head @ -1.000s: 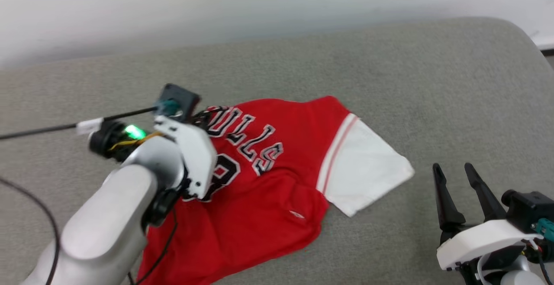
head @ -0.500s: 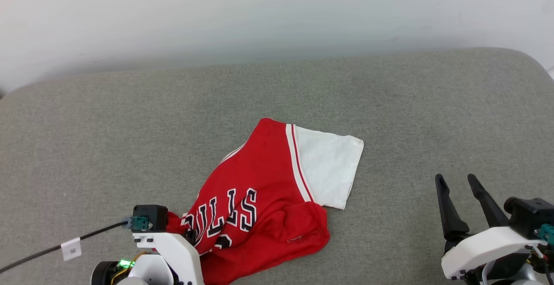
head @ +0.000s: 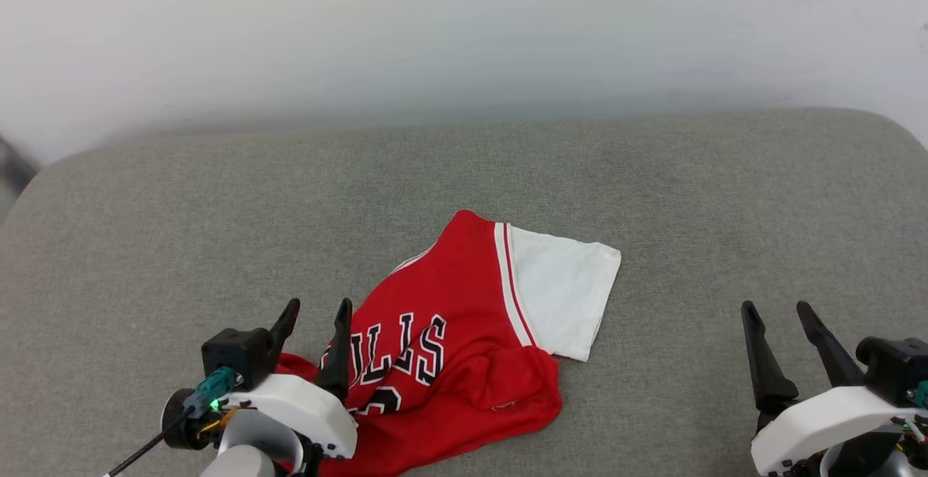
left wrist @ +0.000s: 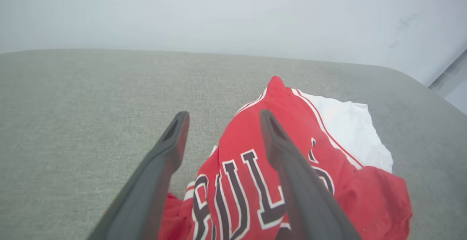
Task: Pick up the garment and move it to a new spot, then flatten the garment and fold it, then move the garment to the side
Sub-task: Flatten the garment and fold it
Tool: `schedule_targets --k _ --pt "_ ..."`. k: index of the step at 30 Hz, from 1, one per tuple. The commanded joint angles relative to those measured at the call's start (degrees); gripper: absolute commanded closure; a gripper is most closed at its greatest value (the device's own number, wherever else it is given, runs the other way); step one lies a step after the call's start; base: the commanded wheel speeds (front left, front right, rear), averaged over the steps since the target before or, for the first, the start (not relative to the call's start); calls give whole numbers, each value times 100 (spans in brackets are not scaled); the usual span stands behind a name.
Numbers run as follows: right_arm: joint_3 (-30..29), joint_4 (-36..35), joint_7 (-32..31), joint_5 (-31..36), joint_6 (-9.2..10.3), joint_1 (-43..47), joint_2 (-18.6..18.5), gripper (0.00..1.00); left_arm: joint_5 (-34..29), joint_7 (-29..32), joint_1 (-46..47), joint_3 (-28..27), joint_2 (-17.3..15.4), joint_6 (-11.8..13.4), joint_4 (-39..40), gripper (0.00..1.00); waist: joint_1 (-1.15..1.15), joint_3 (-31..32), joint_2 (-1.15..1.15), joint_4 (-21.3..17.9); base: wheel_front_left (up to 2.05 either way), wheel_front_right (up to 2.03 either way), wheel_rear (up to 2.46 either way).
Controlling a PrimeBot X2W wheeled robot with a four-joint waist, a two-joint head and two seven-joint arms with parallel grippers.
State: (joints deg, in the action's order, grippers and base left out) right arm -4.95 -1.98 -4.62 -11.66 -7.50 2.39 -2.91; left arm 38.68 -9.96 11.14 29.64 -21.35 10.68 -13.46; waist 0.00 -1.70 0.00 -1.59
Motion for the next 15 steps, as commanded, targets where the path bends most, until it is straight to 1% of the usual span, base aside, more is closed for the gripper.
schedule_targets --k 1,3,5,8,12,13,14,15 --pt "-16 -10 -46 -52 2 58 4 0 -63 -189 56 -55 40 24 68 0 0 27 0 5 0 0 0" --pt "-49 32 -114 -65 2 50 4 0 -148 -354 56 -129 54 -5 151 0 0 22 0 15 0 0 0" --pt "-95 81 -231 -82 2 -35 4 0 -301 -448 105 -183 55 31 280 0 0 -44 0 35 0 0 0" --pt "-176 253 -593 -131 2 -237 -24 0 -537 -499 163 -263 89 57 468 0 0 -194 0 100 0 0 0" --pt "-199 652 -1440 -374 2 -664 -203 0 -799 -523 305 -267 155 80 683 0 0 -449 0 277 0 0 0" --pt "-199 652 -1440 -374 2 -664 -203 0 -799 -523 305 -267 155 80 683 0 0 -449 0 277 0 0 0" --pt "-170 868 -1979 -565 2 -923 -276 0 -897 -527 371 -261 193 68 747 0 0 -584 0 393 0 0 0" --pt "-110 971 -2283 -577 1 -1037 -374 0 -929 -529 398 -255 226 58 779 0 0 -655 0 452 0 0 0"
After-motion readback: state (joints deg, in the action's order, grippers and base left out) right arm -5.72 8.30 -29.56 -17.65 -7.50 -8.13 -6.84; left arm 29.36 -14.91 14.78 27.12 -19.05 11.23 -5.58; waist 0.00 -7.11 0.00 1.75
